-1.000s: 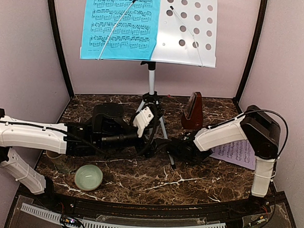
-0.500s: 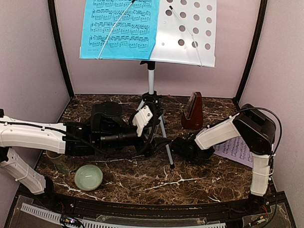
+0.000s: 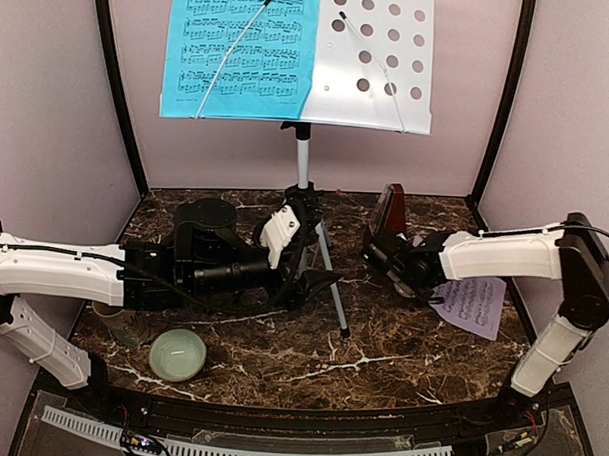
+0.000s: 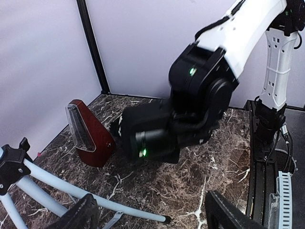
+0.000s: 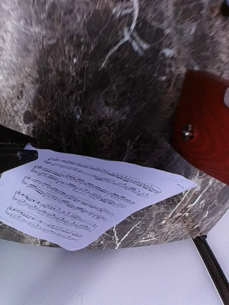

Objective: Set up the instrument practice props

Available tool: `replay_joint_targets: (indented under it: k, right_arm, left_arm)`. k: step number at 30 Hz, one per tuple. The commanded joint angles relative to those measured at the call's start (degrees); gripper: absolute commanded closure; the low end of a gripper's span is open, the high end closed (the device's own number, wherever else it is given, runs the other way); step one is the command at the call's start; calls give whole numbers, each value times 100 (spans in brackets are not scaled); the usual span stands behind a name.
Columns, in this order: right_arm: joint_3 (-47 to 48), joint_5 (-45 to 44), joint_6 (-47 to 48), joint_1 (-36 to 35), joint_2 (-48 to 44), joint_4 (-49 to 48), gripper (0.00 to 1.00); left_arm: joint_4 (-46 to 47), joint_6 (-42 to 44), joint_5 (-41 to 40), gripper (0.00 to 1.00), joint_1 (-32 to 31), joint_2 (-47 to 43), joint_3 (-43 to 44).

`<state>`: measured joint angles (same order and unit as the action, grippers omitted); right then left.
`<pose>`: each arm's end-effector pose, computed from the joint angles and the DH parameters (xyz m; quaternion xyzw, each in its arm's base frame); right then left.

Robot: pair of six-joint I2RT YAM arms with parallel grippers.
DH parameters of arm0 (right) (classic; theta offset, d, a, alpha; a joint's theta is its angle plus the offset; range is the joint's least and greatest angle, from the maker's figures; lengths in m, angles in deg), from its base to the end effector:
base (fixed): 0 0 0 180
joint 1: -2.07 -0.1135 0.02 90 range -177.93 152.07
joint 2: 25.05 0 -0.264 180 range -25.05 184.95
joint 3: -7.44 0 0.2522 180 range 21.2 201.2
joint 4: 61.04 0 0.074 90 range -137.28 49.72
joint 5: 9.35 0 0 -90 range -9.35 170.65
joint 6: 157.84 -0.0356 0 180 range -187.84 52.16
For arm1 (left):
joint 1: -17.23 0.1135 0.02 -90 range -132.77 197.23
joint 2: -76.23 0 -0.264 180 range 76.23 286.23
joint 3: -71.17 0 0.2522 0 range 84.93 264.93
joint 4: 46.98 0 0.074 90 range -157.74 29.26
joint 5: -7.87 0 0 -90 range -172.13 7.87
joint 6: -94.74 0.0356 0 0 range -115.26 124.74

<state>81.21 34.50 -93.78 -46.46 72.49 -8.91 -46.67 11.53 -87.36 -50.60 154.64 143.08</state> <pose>0.2242 0.2149 0.1779 -0.1317 0.9048 -0.2414 0.3253 0.1262 -0.3010 0.3318 0.4264 0.6098 -0.3096 0.5920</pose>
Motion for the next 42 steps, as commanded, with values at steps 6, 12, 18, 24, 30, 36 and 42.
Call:
replay_joint_targets:
  k: [6, 12, 18, 24, 30, 36, 42]
  right_arm:
    - [276, 1609, -512, -23, -2441, -206, 100]
    - [269, 2313, -1585, -134, -3524, -685, 100]
    - [78, 2336, -2693, -627, -3941, -1377, 100]
    - [115, 1899, -3113, -1250, -3922, -2037, 100]
    - [248, 1562, -3333, -1674, -3777, -2178, 100]
    - [311, 1313, -3372, -1916, -3806, -2213, 100]
    - [402, 1422, -3272, -1983, -3760, -2364, 100]
  left_arm:
    - [487, -117, -229, 21, -51, -125, -87]
    - [892, -379, -624, 20, -273, 253, -61]
    - [1326, -490, -1153, 19, -662, 820, 107]
    - [1592, -697, -1204, 18, -757, 1290, 360]
    - [1535, -647, -1725, 18, -753, 1668, 696]
    - [1301, -745, -2406, 27, -652, 1806, 897]
    - [1178, -979, -2213, 50, -408, 1793, 926]
